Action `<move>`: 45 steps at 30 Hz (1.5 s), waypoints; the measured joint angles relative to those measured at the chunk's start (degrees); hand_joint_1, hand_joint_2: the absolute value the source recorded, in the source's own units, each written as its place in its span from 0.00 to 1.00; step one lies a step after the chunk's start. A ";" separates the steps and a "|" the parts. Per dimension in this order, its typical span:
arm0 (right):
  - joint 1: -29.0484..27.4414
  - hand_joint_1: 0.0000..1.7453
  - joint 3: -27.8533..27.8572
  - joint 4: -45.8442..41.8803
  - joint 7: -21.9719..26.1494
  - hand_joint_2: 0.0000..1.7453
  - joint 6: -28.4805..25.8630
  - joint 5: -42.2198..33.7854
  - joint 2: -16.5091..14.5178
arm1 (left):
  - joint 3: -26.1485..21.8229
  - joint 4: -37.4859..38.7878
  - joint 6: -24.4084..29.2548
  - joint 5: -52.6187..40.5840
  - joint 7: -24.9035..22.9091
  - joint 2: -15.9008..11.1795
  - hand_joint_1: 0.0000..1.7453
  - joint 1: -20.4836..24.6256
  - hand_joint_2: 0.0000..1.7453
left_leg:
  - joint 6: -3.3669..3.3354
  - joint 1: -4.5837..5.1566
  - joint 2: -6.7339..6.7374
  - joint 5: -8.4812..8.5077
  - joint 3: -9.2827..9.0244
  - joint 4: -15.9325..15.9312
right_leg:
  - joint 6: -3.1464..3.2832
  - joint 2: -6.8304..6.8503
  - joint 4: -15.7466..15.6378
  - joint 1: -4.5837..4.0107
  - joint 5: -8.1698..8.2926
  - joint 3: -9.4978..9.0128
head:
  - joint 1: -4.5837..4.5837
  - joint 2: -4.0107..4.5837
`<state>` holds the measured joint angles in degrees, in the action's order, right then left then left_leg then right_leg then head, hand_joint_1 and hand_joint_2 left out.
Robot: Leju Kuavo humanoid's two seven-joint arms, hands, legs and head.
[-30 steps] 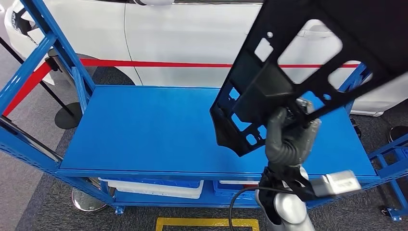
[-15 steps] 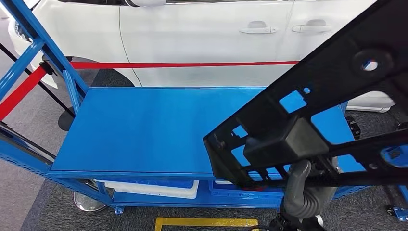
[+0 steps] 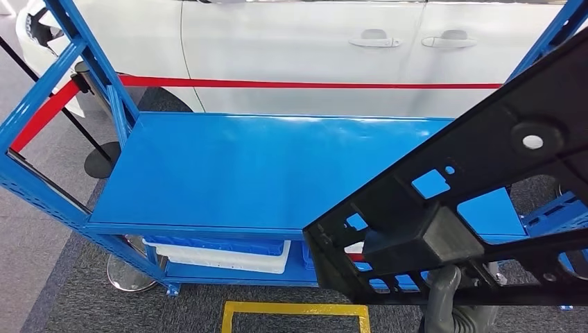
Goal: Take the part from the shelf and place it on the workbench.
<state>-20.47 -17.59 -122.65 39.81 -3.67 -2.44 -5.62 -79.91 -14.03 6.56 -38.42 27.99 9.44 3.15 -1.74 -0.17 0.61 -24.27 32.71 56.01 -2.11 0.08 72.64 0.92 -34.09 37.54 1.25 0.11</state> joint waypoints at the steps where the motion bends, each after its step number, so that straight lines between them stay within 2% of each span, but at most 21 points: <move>1: -0.58 1.00 0.96 0.01 -0.01 1.00 1.84 0.19 -0.68 | -0.01 0.00 -0.05 -0.13 -0.03 0.22 0.00 -0.01 0.00 | 0.22 -0.15 0.12 0.25 0.72 0.42 | -0.27 0.13 -2.76 0.23 1.53 -2.36 | 0.01 0.00; 3: -1.34 1.00 3.07 0.08 -0.01 1.00 7.02 0.16 -2.09 | -0.03 -0.06 -0.16 -0.53 -0.09 0.52 0.00 -0.10 0.00 | 0.72 -0.17 0.42 0.54 1.85 1.55 | -0.50 1.59 -10.50 0.37 3.14 -7.74 | -0.09 0.00; 5: -1.88 1.00 5.23 0.26 0.00 1.00 13.05 -0.16 -3.72 | -0.15 -0.16 -0.23 -0.88 -0.11 0.70 0.00 -0.29 0.00 | 1.27 0.06 0.85 0.75 2.24 2.36 | 0.37 2.51 -14.27 0.16 3.04 -9.88 | -0.24 -0.01; 7: -2.43 1.00 7.30 0.48 0.01 1.00 17.13 0.08 -5.59 | -0.38 -0.20 -0.22 -1.01 -0.12 0.80 0.00 -0.41 0.00 | 2.01 0.06 1.41 1.11 2.36 2.54 | 1.77 1.70 -14.11 0.01 3.51 -9.19 | -0.31 -0.01; 9: -2.92 1.00 8.94 0.66 0.02 1.00 18.67 0.55 -7.18 | -0.66 -0.20 -0.18 -1.04 -0.13 0.81 0.00 -0.42 0.00 | 2.81 -0.17 1.23 -0.64 3.12 3.82 | 2.88 1.00 -14.13 -0.03 4.44 -8.15 | -0.28 0.00; 13: -3.88 1.00 11.19 1.32 -0.01 1.00 20.21 0.47 -9.39 | -0.91 -0.20 -0.04 -1.37 -0.75 0.81 0.00 -0.38 0.00 | 3.17 -0.30 0.00 -10.59 6.45 15.81 | 3.94 -0.77 -14.07 -0.47 6.95 -5.03 | -0.23 0.00; 15: -4.65 1.00 12.39 1.57 -0.01 1.00 21.25 0.28 -10.30 | -0.92 -0.20 0.02 -1.75 -1.36 0.82 0.00 -0.27 0.00 | 2.59 -0.16 -0.12 -10.53 5.44 18.28 | 4.02 -1.82 -13.94 -0.92 8.20 -3.37 | -0.22 0.00; 17: -5.38 1.00 13.36 1.62 -0.01 1.00 21.92 0.37 -11.28 | -0.92 -0.20 0.02 -2.10 -1.84 0.81 0.00 -0.17 0.00 | 1.20 0.26 -1.09 -7.53 0.63 13.01 | 4.02 -3.09 -13.88 -1.40 9.43 -1.94 | -0.24 0.00; 20: -5.87 1.00 14.21 1.61 0.01 1.00 22.45 0.51 -12.42 | -0.92 -0.36 0.02 -2.40 -2.23 0.64 0.00 -0.10 0.00 | -0.72 1.01 -4.30 -6.71 -6.85 1.72 | 3.55 -4.76 -14.05 -1.47 11.18 -0.76 | -0.31 0.00; 24: -6.48 1.00 15.32 1.44 0.03 1.00 22.91 0.48 -13.37 | -0.92 -0.42 0.03 -2.84 -2.64 0.76 0.00 0.20 0.00 | -0.71 1.17 -2.75 -4.99 -7.26 -1.44 | 2.12 -5.58 -14.06 -1.00 11.95 -0.10 | -0.22 0.00; 28: -6.76 1.00 16.14 1.27 0.05 1.00 23.12 0.27 -13.63 | -0.92 -0.44 0.04 -3.22 -2.88 0.88 0.00 -0.12 0.00 | -0.98 0.70 0.76 -2.53 -5.12 -2.25 | 0.82 -1.15 -3.67 -0.60 2.14 2.75 | -0.62 0.00; 29: -6.81 1.00 16.35 1.28 0.04 1.00 23.09 0.17 -13.63 | -0.92 -0.44 0.07 -3.45 -3.01 0.90 0.00 -0.17 0.00 | -0.76 0.61 1.71 -2.15 -4.34 -2.00 | 0.38 -0.71 -0.70 -0.15 1.23 3.05 | -0.62 0.00; 31: -6.88 1.00 16.69 1.28 0.04 1.00 22.80 -0.11 -13.63 | -0.91 -0.44 0.13 -4.00 -3.39 0.91 0.00 -0.13 0.00 | -0.24 0.26 3.54 -1.64 -2.62 -1.19 | -0.60 -0.05 0.65 0.75 3.48 1.38 | -0.62 0.00; 32: -6.91 1.00 16.78 1.25 0.04 1.00 22.51 -0.27 -13.63 | -0.90 -0.44 0.17 -4.32 -3.62 0.91 0.00 -0.11 0.00 | 0.10 0.03 4.36 -1.52 -1.78 -0.57 | -1.12 0.59 -1.42 1.18 5.33 -0.87 | -0.62 0.00; 34: -6.94 1.00 16.83 1.08 0.03 1.00 21.86 -0.57 -13.63 | -0.85 -0.47 0.24 -4.88 -4.05 0.81 0.00 -0.09 0.00 | 0.94 -0.14 5.64 -1.54 -0.43 0.98 | -1.65 3.04 -8.77 1.50 5.62 -6.65 | -0.66 0.00; 36: -7.14 1.00 16.91 0.72 0.03 1.00 21.17 -1.00 -13.69 | -0.79 -0.50 0.33 -5.40 -4.38 0.72 0.00 -0.08 0.00 | 1.87 -0.05 6.64 -1.52 0.00 2.15 | -0.65 4.60 -13.63 1.16 3.49 -9.67 | -0.58 0.00; 38: -7.60 1.00 17.03 0.26 0.04 1.00 20.77 -1.49 -13.79 | -0.73 -0.50 0.37 -5.77 -4.57 0.68 0.00 -0.04 0.00 | 2.82 -0.29 7.31 -1.27 -0.06 2.42 | 1.09 3.81 -14.23 0.86 3.37 -9.30 | -0.48 0.00; 40: -7.77 1.00 17.13 -0.03 0.07 1.00 21.06 -1.65 -13.92 | -0.74 -0.50 0.38 -5.51 -4.55 0.66 0.00 -0.15 0.00 | 3.69 -0.75 4.76 -3.03 0.61 4.10 | 2.35 2.60 -14.27 0.83 4.22 -8.44 | -0.46 0.00; 42: -7.51 1.00 17.12 -0.01 0.09 1.00 21.05 -1.41 -14.12 | -0.80 -0.50 0.38 -5.11 -4.31 0.65 0.00 -0.48 0.00 | 4.02 -0.95 1.11 -7.53 2.70 9.92 | 3.16 1.22 -14.26 0.65 5.08 -7.47 | -0.43 0.00; 44: -7.31 1.00 17.06 0.05 0.07 1.00 20.37 -1.13 -14.25 | -0.82 -0.50 0.35 -5.22 -4.11 0.64 0.00 -0.75 0.00 | 3.81 -0.91 0.03 -10.89 4.93 16.71 | 3.53 -0.44 -14.10 0.17 5.79 -6.50 | -0.43 0.00; 45: -7.31 1.00 17.03 0.05 0.07 1.00 20.05 -1.01 -14.27 | -0.82 -0.50 0.30 -5.39 -4.08 0.64 0.00 -0.83 0.00 | 3.54 -0.84 -0.09 -11.00 5.09 18.01 | 3.61 -1.31 -14.00 -0.08 6.08 -6.08 | -0.42 0.00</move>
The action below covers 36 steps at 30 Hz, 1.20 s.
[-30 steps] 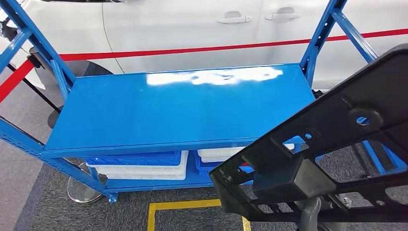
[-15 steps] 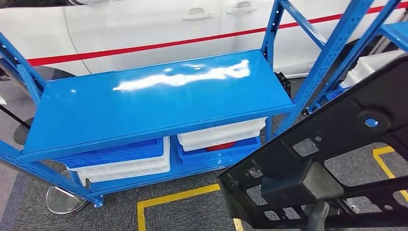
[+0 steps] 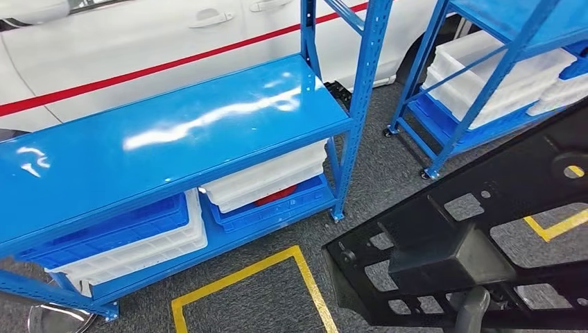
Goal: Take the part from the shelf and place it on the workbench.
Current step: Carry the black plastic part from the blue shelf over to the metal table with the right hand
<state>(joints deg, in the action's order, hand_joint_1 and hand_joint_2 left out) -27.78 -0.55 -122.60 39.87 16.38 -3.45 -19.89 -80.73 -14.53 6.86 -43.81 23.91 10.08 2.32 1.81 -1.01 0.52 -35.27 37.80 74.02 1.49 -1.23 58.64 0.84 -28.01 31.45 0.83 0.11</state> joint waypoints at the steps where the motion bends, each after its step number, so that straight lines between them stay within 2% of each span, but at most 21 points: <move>1: -0.01 1.00 -0.01 -0.01 -0.01 1.00 -0.27 0.09 0.00 | 0.01 -0.01 -0.08 -0.20 0.02 0.00 0.00 -0.03 0.00 | -0.41 0.15 -0.16 1.07 -0.93 -1.05 | 0.03 -0.89 0.08 -0.24 0.23 0.29 | 0.00 0.00; 2: -0.02 1.00 -0.02 -0.02 -0.01 1.00 -0.51 0.16 -0.01 | 0.01 -0.01 -0.17 -0.37 0.02 -0.01 0.00 -0.04 0.00 | -0.97 0.35 -0.57 2.87 -2.80 -4.13 | 0.03 -1.74 0.13 -0.45 0.43 0.46 | -0.01 0.00; 4: 0.01 1.00 -0.05 -0.04 0.01 1.00 -0.86 0.27 -0.04 | 0.01 -0.07 -0.29 -0.61 0.02 -0.18 0.00 -0.11 0.00 | -2.44 0.71 -3.01 5.74 -7.13 -12.08 | -0.10 -3.24 0.14 -0.63 0.82 0.70 | -0.12 0.00; 6: 0.09 1.00 -0.12 -0.04 0.01 1.00 -0.95 0.36 -0.15 | 0.03 -0.13 -0.33 -0.68 0.04 -0.33 0.00 -0.13 0.00 | -3.16 0.92 -4.86 6.47 -9.09 -16.09 | -0.65 -4.44 0.11 -0.35 1.29 1.11 | -0.15 0.00; 7: 0.11 1.00 -0.15 -0.05 0.01 1.00 -0.95 0.39 -0.21 | 0.04 -0.16 -0.35 -0.71 0.05 -0.38 0.00 -0.08 0.00 | -3.14 1.02 -4.72 6.58 -9.23 -16.49 | -1.09 -5.05 0.01 -0.21 1.59 1.35 | -0.15 0.00; 8: 0.09 1.00 -0.18 -0.08 0.00 1.00 -0.96 0.41 -0.27 | 0.05 -0.16 -0.36 -0.73 0.06 -0.34 0.00 0.01 0.00 | -3.15 0.96 -4.12 6.90 -9.30 -17.09 | -1.50 -5.51 -0.04 -0.12 1.82 1.53 | -0.09 0.00; 10: 0.01 1.00 -0.20 -0.21 0.04 1.00 -1.23 0.49 -0.32 | 0.05 -0.17 -0.37 -0.89 0.07 -0.36 0.00 0.09 0.00 | -3.38 0.74 -2.58 7.67 -9.62 -18.39 | -2.09 -3.87 1.16 -0.24 0.98 2.28 | -0.19 0.00; 12: -0.02 1.00 -0.21 -0.41 0.09 1.00 -2.12 0.63 -0.33 | 0.05 -0.17 -0.37 -1.45 -0.04 -0.37 0.00 -0.10 0.00 | -3.61 0.68 -0.87 8.19 -9.66 -19.07 | -2.55 -0.69 6.32 -0.24 -2.43 4.70 | -0.39 0.00; 14: -0.19 1.00 -0.21 -0.67 0.09 1.00 -3.28 0.71 -0.33 | 0.06 -0.17 -0.44 -2.19 -0.25 -0.40 0.00 -0.30 0.00 | -3.70 0.78 0.88 8.23 -9.33 -18.97 | -3.14 0.52 13.17 0.11 -5.70 7.80 | -0.49 0.00; 15: -0.35 1.00 -0.21 -0.83 0.09 1.00 -3.79 0.75 -0.33 | 0.10 -0.17 -0.53 -2.57 -0.34 -0.43 0.00 -0.31 0.00 | -3.65 0.78 1.79 8.20 -9.19 -18.85 | -3.45 0.74 14.75 0.34 -5.96 8.37 | -0.49 0.00; 16: -0.49 1.00 -0.21 -1.02 0.09 1.00 -4.22 0.80 -0.33 | 0.18 -0.17 -0.68 -2.97 -0.40 -0.45 0.00 -0.28 0.00 | -3.54 0.76 2.64 8.13 -9.10 -18.71 | -3.73 1.00 14.24 0.58 -5.17 7.85 | -0.49 0.00; 19: -0.77 1.00 -0.25 -1.82 0.08 1.00 -5.45 1.18 -0.33 | 0.79 -0.19 -1.27 -4.21 -0.57 -0.66 0.00 -0.07 0.00 | -2.56 0.68 4.70 7.43 -8.99 -17.66 | -4.02 4.22 3.87 0.95 -0.72 1.78 | -0.50 0.00; 21: -0.93 1.00 -0.40 -2.40 0.09 1.00 -6.38 1.76 -0.33 | 1.24 -0.21 -1.49 -4.87 -0.76 -0.97 0.00 0.08 0.00 | -1.74 0.87 5.62 6.91 -9.01 -16.96 | -3.17 5.86 0.58 0.69 -0.07 0.09 | -0.43 0.00; 24: -1.59 1.00 -0.74 -3.56 0.13 1.00 -7.72 3.03 -0.33 | 1.55 -0.22 -1.61 -5.78 -1.08 -1.25 0.00 0.58 0.00 | -0.77 0.79 6.64 6.60 -9.36 -16.73 | -1.69 4.33 0.64 0.51 0.23 0.72 | -0.31 0.00; 26: -2.08 1.00 -1.09 -4.55 0.14 1.00 -8.20 3.76 -0.36 | 1.58 -0.22 -1.72 -6.23 -1.23 -1.44 0.00 0.69 0.00 | -0.21 0.48 4.36 4.46 -8.53 -14.48 | -0.83 3.06 0.41 0.70 0.73 1.14 | -0.23 0.00; 28: -2.30 1.00 -1.51 -5.15 0.15 1.00 -8.32 4.07 -0.39 | 1.58 -0.22 -1.79 -6.44 -1.33 -1.63 0.00 0.53 0.00 | 0.05 0.31 1.15 0.25 -5.85 -7.97 | -0.24 1.70 0.37 0.63 1.14 1.66 | -0.14 0.00; 30: -2.45 1.00 -1.75 -5.31 0.15 1.00 -8.38 4.20 -0.40 | 1.58 -0.22 -1.81 -6.54 -1.40 -1.74 0.00 0.35 0.00 | 0.00 0.31 0.13 -2.41 -3.01 -1.24 | -0.03 0.03 0.44 0.38 1.43 2.11 | -0.13 0.00; 31: -2.55 1.00 -1.79 -5.37 0.15 1.00 -8.45 4.28 -0.40 | 1.58 -0.22 -1.83 -6.55 -1.42 -1.75 0.00 0.30 0.00 | -0.14 0.31 -0.01 -2.14 -2.63 -0.28 | -0.04 -0.89 0.50 0.26 1.54 2.24 | -0.13 0.00; 32: -2.65 1.00 -1.83 -5.49 0.15 1.00 -8.65 4.49 -0.40 | 1.58 -0.22 -1.90 -6.60 -1.46 -1.79 0.00 0.30 0.00 | -0.37 0.32 -0.20 -0.61 -3.39 -1.88 | -0.12 -1.81 0.56 0.17 1.63 2.28 | -0.13 0.00; 34: -2.80 1.00 -1.98 -5.87 0.16 1.00 -9.23 5.16 -0.41 | 1.58 -0.22 -2.16 -6.77 -1.58 -2.01 0.00 0.33 0.00 | -1.06 0.32 -2.21 3.59 -6.91 -9.58 | -0.36 -3.47 0.68 0.13 1.79 2.30 | -0.15 0.00; 36: -2.89 1.00 -2.36 -6.23 0.17 1.00 -9.97 6.03 -0.42 | 1.60 -0.22 -2.44 -7.04 -1.69 -2.29 0.00 0.33 0.00 | -1.54 0.36 -4.85 5.65 -9.32 -15.46 | -0.87 -4.91 0.84 0.20 2.10 2.64 | -0.18 0.00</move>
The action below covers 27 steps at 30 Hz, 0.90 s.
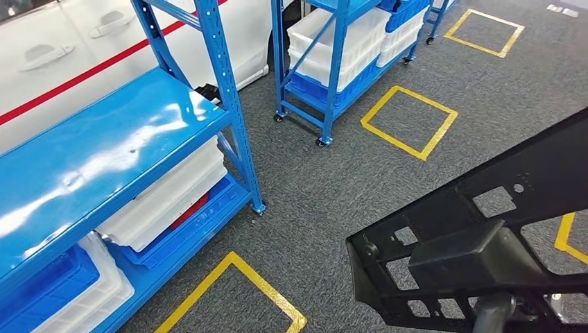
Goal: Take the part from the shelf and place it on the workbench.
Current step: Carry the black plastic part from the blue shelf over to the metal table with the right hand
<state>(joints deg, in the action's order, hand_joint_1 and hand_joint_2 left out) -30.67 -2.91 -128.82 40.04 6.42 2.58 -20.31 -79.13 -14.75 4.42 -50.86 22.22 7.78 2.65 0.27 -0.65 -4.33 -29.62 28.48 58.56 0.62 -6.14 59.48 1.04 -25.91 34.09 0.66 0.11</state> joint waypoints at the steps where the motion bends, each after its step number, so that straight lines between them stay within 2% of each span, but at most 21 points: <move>1: -0.08 1.00 -0.23 -0.08 0.01 1.00 -0.32 0.34 0.00 | 0.02 0.00 -0.09 -0.13 -0.04 -0.11 0.00 0.02 0.00 | -0.11 0.09 -0.62 0.00 -0.23 -0.89 | -0.40 -0.67 -0.01 0.15 0.25 0.27 | -0.01 0.00; 3: -0.39 1.00 -0.62 -0.30 0.00 1.00 -1.06 0.74 -0.01 | 0.20 0.00 -0.21 -0.43 -0.04 -0.20 0.00 0.22 0.00 | -0.43 0.12 0.46 0.41 -0.32 -1.43 | -1.33 -1.92 -0.18 0.41 0.76 0.71 | 0.01 0.00; 4: -0.57 1.00 -0.72 -0.43 0.00 1.00 -1.40 0.81 0.00 | 0.29 0.00 -0.24 -0.57 -0.03 -0.26 0.00 0.37 0.00 | -0.73 0.05 1.22 0.79 -0.43 -1.86 | -1.62 -1.39 0.09 0.35 0.61 0.98 | -0.03 0.00; 5: -0.67 1.00 -0.79 -0.60 0.00 1.00 -1.75 0.83 0.01 | 0.38 0.00 -0.25 -0.69 0.02 -0.32 0.00 0.47 0.00 | -1.11 -0.05 2.06 1.21 -0.53 -2.30 | -1.81 -0.03 1.21 0.20 -0.23 1.62 | -0.11 0.00; 7: -0.73 1.00 -0.88 -0.78 0.01 1.00 -2.16 0.84 0.04 | 0.42 0.00 -0.18 -0.77 0.10 -0.39 0.00 0.45 0.00 | -1.58 0.07 3.90 1.71 -0.41 -2.74 | -1.96 3.78 6.83 -0.11 -3.77 4.27 | -0.28 0.00; 8: -0.74 1.00 -0.92 -0.81 0.00 1.00 -2.27 0.84 0.06 | 0.42 0.00 -0.14 -0.81 0.15 -0.43 0.00 0.37 0.00 | -1.69 0.20 4.86 1.77 -0.23 -2.70 | -2.05 4.92 10.63 -0.14 -5.72 5.98 | -0.34 0.00; 9: -0.79 1.00 -0.92 -0.81 -0.02 1.00 -2.33 0.85 0.07 | 0.42 0.00 -0.11 -0.90 0.18 -0.45 0.00 0.30 0.00 | -1.69 0.30 5.86 1.77 -0.06 -2.62 | -2.15 5.48 13.70 -0.13 -6.88 7.25 | -0.35 0.00; 10: -0.85 1.00 -0.92 -0.81 -0.04 1.00 -2.38 0.84 0.07 | 0.42 0.00 -0.09 -1.02 0.23 -0.47 0.00 0.28 0.00 | -1.68 0.36 6.83 1.75 0.06 -2.54 | -2.21 5.80 15.09 -0.11 -7.06 7.65 | -0.35 0.00; 11: -0.91 1.00 -0.92 -0.81 -0.04 1.00 -2.44 0.82 0.07 | 0.42 0.00 -0.09 -1.13 0.28 -0.47 0.00 0.32 0.00 | -1.64 0.38 7.73 1.71 0.16 -2.48 | -2.23 6.07 14.25 -0.11 -6.23 6.88 | -0.36 0.00; 12: -0.96 1.00 -0.92 -0.81 -0.04 1.00 -2.47 0.74 0.07 | 0.43 0.00 -0.08 -1.23 0.32 -0.47 0.00 0.39 0.00 | -1.55 0.38 8.53 1.64 0.19 -2.42 | -2.19 6.59 11.30 -0.12 -4.71 4.95 | -0.36 0.00; 13: -0.98 1.00 -0.92 -0.81 -0.04 1.00 -2.46 0.64 0.08 | 0.44 0.00 -0.07 -1.31 0.35 -0.46 0.00 0.46 0.00 | -1.40 0.41 9.21 1.54 0.08 -2.31 | -2.06 7.76 7.09 -0.18 -3.23 2.31 | -0.37 0.00; 15: -0.99 1.00 -0.88 -0.81 -0.05 1.00 -2.26 0.31 0.08 | 0.52 0.00 0.02 -1.72 0.31 -0.49 0.00 0.52 0.00 | -0.83 0.66 10.31 1.16 -0.05 -2.03 | -1.35 9.82 0.67 -0.50 -1.64 -1.46 | -0.30 0.00; 16: -1.01 1.00 -0.82 -0.81 -0.06 1.00 -2.13 0.16 0.08 | 0.65 0.00 0.09 -2.02 0.26 -0.51 0.00 0.56 0.00 | -0.52 0.79 10.81 0.99 -0.17 -1.93 | -0.92 10.23 -0.65 -0.68 -1.55 -2.11 | -0.26 0.00; 18: -1.10 1.00 -0.67 -0.82 -0.05 1.00 -1.95 -0.06 0.07 | 1.01 0.00 0.21 -2.55 0.15 -0.57 0.00 0.73 0.00 | 0.02 0.90 11.81 0.82 -0.45 -1.92 | -0.15 9.04 -0.91 -0.77 -1.39 -1.92 | -0.20 0.00; 19: -1.16 1.00 -0.58 -0.82 -0.04 1.00 -1.87 -0.10 0.07 | 1.16 0.00 0.26 -2.71 0.10 -0.61 0.00 0.81 0.00 | 0.31 0.82 11.40 0.48 -0.50 -1.65 | 0.20 8.44 -1.07 -0.65 -1.17 -1.84 | -0.19 0.00; 21: -1.10 1.00 -0.43 -0.88 -0.03 1.00 -1.79 0.01 0.04 | 1.28 0.00 0.59 -2.93 0.14 -0.72 0.00 0.80 0.00 | 0.80 0.56 8.57 -2.04 0.62 1.47 | 0.93 7.24 -1.39 -0.35 -0.65 -1.64 | -0.10 0.00; 22: -1.03 1.00 -0.37 -0.98 -0.03 1.00 -2.04 0.20 0.03 | 1.28 0.00 0.88 -3.03 0.33 -0.77 0.00 0.72 0.00 | 0.98 0.40 6.71 -4.16 2.03 4.76 | 1.17 6.64 -1.40 -0.32 -0.48 -1.44 | -0.04 0.00; 24: -0.92 1.00 -0.26 -1.51 -0.04 1.00 -3.34 0.69 0.01 | 1.29 0.00 1.43 -3.21 1.17 -0.81 0.00 0.49 0.00 | 1.13 0.31 5.09 -7.72 5.40 12.30 | 1.37 5.14 -1.23 -0.40 -0.30 -0.99 | -0.01 0.00; 25: -0.93 1.00 -0.19 -1.95 -0.04 1.00 -4.19 0.87 0.01 | 1.28 0.00 1.61 -3.31 1.73 -0.82 0.00 0.42 0.00 | 1.13 0.30 4.89 -8.02 6.32 14.29 | 1.38 4.28 -1.07 -0.44 -0.25 -0.82 | -0.02 0.00; 26: -0.94 1.00 -0.09 -2.45 -0.04 1.00 -4.89 0.92 0.01 | 1.28 0.00 1.70 -3.45 2.25 -0.84 0.00 0.36 0.00 | 1.05 0.29 4.77 -7.04 6.21 13.98 | 1.35 3.40 -0.88 -0.46 -0.23 -0.71 | -0.02 0.00; 27: -0.94 1.00 0.05 -2.97 -0.04 1.00 -5.39 0.84 0.01 | 1.28 0.00 1.77 -3.61 2.68 -0.87 0.00 0.35 0.00 | 0.91 0.27 4.48 -5.12 5.12 11.52 | 1.29 2.52 -0.70 -0.46 -0.23 -0.67 | -0.02 0.00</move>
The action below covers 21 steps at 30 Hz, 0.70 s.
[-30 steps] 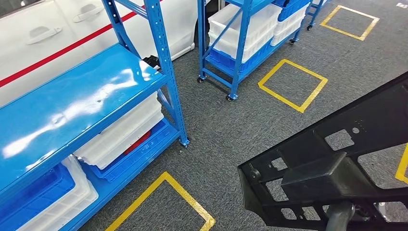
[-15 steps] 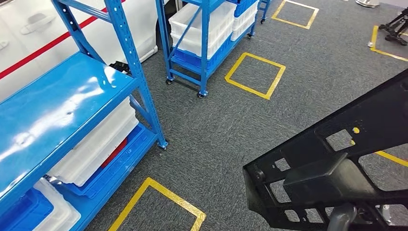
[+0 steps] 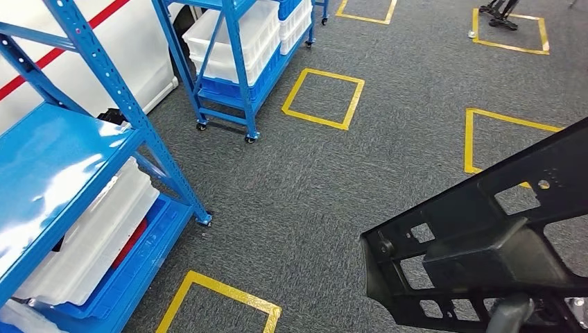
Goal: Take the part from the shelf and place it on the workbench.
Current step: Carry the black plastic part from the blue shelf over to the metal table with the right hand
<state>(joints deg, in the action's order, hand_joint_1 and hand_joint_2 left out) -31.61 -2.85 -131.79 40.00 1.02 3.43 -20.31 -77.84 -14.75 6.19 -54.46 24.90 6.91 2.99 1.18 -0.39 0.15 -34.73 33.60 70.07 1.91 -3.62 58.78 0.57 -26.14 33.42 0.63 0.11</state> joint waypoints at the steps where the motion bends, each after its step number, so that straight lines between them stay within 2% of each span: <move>1: 0.00 1.00 0.18 -0.50 0.01 1.00 -0.29 -0.18 0.00 | -0.01 0.00 0.04 -0.15 0.30 -0.04 0.00 -0.02 0.00 | -0.21 -0.06 -1.07 2.34 -1.73 -3.97 | -0.09 -0.82 0.15 0.03 0.01 0.04 | 0.00 0.00; 3: 0.10 1.00 0.64 -1.31 0.01 1.00 -0.43 -0.75 0.00 | 0.01 0.00 0.06 -0.54 0.61 -0.22 0.00 -0.11 0.00 | -0.60 -0.18 -4.26 5.04 -4.40 -10.58 | -0.63 -2.36 0.45 0.04 0.15 0.33 | -0.03 0.00; 4: 0.14 1.00 0.92 -1.63 0.01 1.00 -0.43 -1.01 -0.01 | 0.01 0.00 0.08 -0.74 0.68 -0.30 0.00 -0.11 0.00 | -0.75 -0.14 -5.37 5.43 -4.92 -12.14 | -1.02 -3.09 0.52 0.14 0.31 0.59 | -0.03 0.00; 5: 0.17 1.00 1.24 -1.93 0.01 1.00 -0.46 -1.24 -0.01 | 0.03 0.00 0.09 -0.97 0.73 -0.36 0.00 -0.08 0.00 | -0.90 -0.02 -5.53 5.33 -4.98 -12.49 | -1.51 -3.85 0.49 0.26 0.54 0.83 | -0.04 0.00; 6: 0.16 1.00 1.58 -2.24 0.01 1.00 -0.49 -1.36 -0.02 | 0.05 0.00 0.10 -1.12 0.78 -0.36 0.00 0.00 0.00 | -1.14 0.07 -4.78 5.54 -5.01 -12.62 | -2.00 -4.65 0.33 0.38 0.83 1.06 | -0.04 0.00; 7: 0.12 1.00 1.89 -2.54 0.02 1.00 -0.58 -1.46 -0.03 | 0.09 0.00 0.11 -1.22 0.80 -0.36 0.00 0.11 0.00 | -1.49 0.05 -3.93 5.85 -5.11 -12.91 | -2.32 -4.46 0.45 0.42 0.86 1.28 | -0.05 0.00; 8: 0.15 1.00 2.19 -2.79 0.01 1.00 -0.75 -1.60 -0.03 | 0.12 0.00 0.11 -1.31 0.85 -0.36 0.00 0.17 0.00 | -1.90 -0.01 -3.05 6.19 -5.21 -13.28 | -2.57 -3.23 1.12 0.32 0.34 1.72 | -0.10 0.00; 9: 0.24 1.00 2.48 -2.98 0.00 1.00 -0.94 -1.81 -0.03 | 0.15 0.00 0.11 -1.37 0.91 -0.37 0.00 0.18 0.00 | -2.28 -0.07 -2.11 6.52 -5.24 -13.64 | -2.74 -1.42 2.80 0.18 -0.87 2.59 | -0.16 0.00; 10: 0.34 1.00 2.79 -3.09 -0.02 1.00 -1.12 -2.10 -0.02 | 0.16 0.00 0.11 -1.44 0.96 -0.39 0.00 0.13 0.00 | -2.53 -0.04 -1.20 6.71 -5.19 -13.83 | -2.82 0.74 5.49 0.13 -2.66 3.83 | -0.22 0.00; 11: 0.45 1.00 3.14 -3.16 -0.07 1.00 -1.26 -2.47 -0.02 | 0.16 0.00 0.11 -1.52 1.02 -0.41 0.00 0.02 0.00 | -2.68 0.09 -0.30 6.78 -5.08 -13.88 | -3.02 2.20 9.10 0.12 -4.73 5.51 | -0.27 0.00; 12: 0.50 1.00 3.48 -3.19 -0.12 1.00 -1.34 -2.83 -0.02 | 0.16 0.00 0.11 -1.59 1.06 -0.43 0.00 -0.08 0.00 | -2.71 0.21 0.70 6.79 -4.94 -13.85 | -3.21 2.82 12.74 0.21 -6.41 7.11 | -0.28 0.00; 13: 0.51 1.00 3.79 -3.20 -0.19 1.00 -1.36 -3.23 -0.02 | 0.17 0.00 0.11 -1.69 1.09 -0.45 0.00 -0.13 0.00 | -2.70 0.28 1.70 6.77 -4.83 -13.81 | -3.38 3.12 15.18 0.31 -7.19 8.06 | -0.30 0.00; 14: 0.50 1.00 4.09 -3.20 -0.26 1.00 -1.35 -3.62 -0.02 | 0.18 0.00 0.19 -1.80 1.14 -0.46 0.00 -0.12 0.00 | -2.68 0.31 2.67 6.73 -4.75 -13.77 | -3.51 3.35 15.90 0.37 -7.07 8.11 | -0.29 0.00; 15: 0.50 1.00 4.40 -3.20 -0.31 1.00 -1.30 -4.02 -0.02 | 0.22 0.00 0.43 -1.97 1.25 -0.46 0.00 -0.07 0.00 | -2.63 0.32 3.54 6.66 -4.72 -13.70 | -3.58 3.63 14.15 0.40 -5.89 6.86 | -0.30 0.00; 16: 0.51 1.00 4.74 -3.20 -0.35 1.00 -1.23 -4.40 -0.02 | 0.31 0.00 0.85 -2.19 1.42 -0.46 0.00 0.00 0.00 | -2.53 0.31 4.32 6.55 -4.76 -13.62 | -3.57 4.17 10.50 0.40 -4.15 4.57 | -0.30 0.00; 18: 0.53 1.00 5.51 -3.20 -0.40 1.00 -1.05 -4.95 -0.02 | 0.55 -0.01 1.97 -2.51 1.72 -0.46 0.00 0.09 0.00 | -2.09 0.49 5.52 6.18 -4.99 -13.39 | -3.05 6.11 2.75 0.11 -1.89 0.09 | -0.27 0.00; 19: 0.54 1.00 5.84 -3.20 -0.43 1.00 -0.98 -5.14 -0.03 | 0.66 -0.02 2.37 -2.59 1.79 -0.46 0.00 0.11 0.00 | -1.81 0.60 5.99 6.00 -5.08 -13.32 | -2.67 6.71 0.60 -0.08 -1.49 -1.13 | -0.25 0.00; 20: 0.55 1.00 6.18 -3.19 -0.47 1.00 -0.90 -5.32 -0.03 | 0.72 -0.02 2.59 -2.59 1.79 -0.47 0.00 0.12 0.00 | -1.52 0.69 6.38 5.84 -5.21 -13.26 | -2.26 6.91 -0.18 -0.27 -1.61 -1.46 | -0.23 0.00; 21: 0.53 1.00 6.45 -3.18 -0.51 1.00 -0.82 -5.47 -0.03 | 0.75 -0.02 2.68 -2.56 1.78 -0.48 0.00 0.16 0.00 | -1.25 0.73 6.87 5.72 -5.39 -13.25 | -1.95 6.30 -0.15 -0.35 -1.51 -1.38 | -0.22 0.00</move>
<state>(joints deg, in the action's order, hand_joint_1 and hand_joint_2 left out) -31.08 3.60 -134.97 39.49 0.21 -2.04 -20.33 -77.09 -14.78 8.86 -57.02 26.68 6.44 3.15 -0.07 0.34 7.03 -29.01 28.21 56.82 -0.04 2.68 58.63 0.22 -27.65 32.04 0.42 0.11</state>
